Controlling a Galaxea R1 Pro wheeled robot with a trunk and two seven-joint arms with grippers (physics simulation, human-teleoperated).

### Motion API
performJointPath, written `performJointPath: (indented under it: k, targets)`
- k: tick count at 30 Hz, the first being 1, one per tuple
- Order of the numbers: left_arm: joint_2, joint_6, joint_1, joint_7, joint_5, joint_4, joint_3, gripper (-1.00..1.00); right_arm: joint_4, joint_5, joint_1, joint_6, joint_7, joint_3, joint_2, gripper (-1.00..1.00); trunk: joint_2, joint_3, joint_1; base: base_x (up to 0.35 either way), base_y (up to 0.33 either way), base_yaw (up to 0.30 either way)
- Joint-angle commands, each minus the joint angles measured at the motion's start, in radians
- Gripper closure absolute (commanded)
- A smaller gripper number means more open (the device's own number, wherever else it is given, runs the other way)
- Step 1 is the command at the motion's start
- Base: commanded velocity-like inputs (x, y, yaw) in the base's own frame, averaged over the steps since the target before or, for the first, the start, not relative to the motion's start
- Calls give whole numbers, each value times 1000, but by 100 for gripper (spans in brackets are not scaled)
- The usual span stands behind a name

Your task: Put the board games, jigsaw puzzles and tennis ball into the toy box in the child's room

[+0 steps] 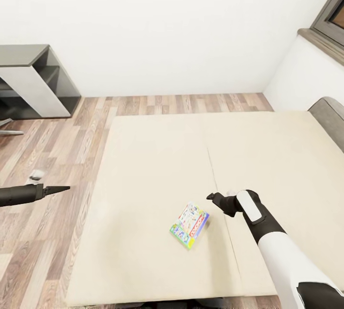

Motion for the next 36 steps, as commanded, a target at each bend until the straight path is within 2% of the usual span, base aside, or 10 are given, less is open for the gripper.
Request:
performJointPath:
  k: [1, 5, 14, 36]
  targets:
    - [2, 11, -1, -15, -10, -1, 5, -100, -1, -11, 0, 2, -9, -1, 0, -100, -2, -3, 1, 0, 0, 0]
    - [18, 11, -1, -73, -10, -1, 5, -100, -1, -11, 0, 2, -10, 0, 0, -100, -2, -10, 1, 0, 0, 0]
    - [39, 10, -1, -74, -10, -1, 5, -100, -6, -11, 0, 1, -10, 0, 1, -100, -2, -25, 1, 0, 0, 0]
    - [42, 11, -1, -74, -10, -1, 3, -100, -12, -8, -4, 1, -10, 3, 9, -100, -2, -61, 1, 0, 0, 0]
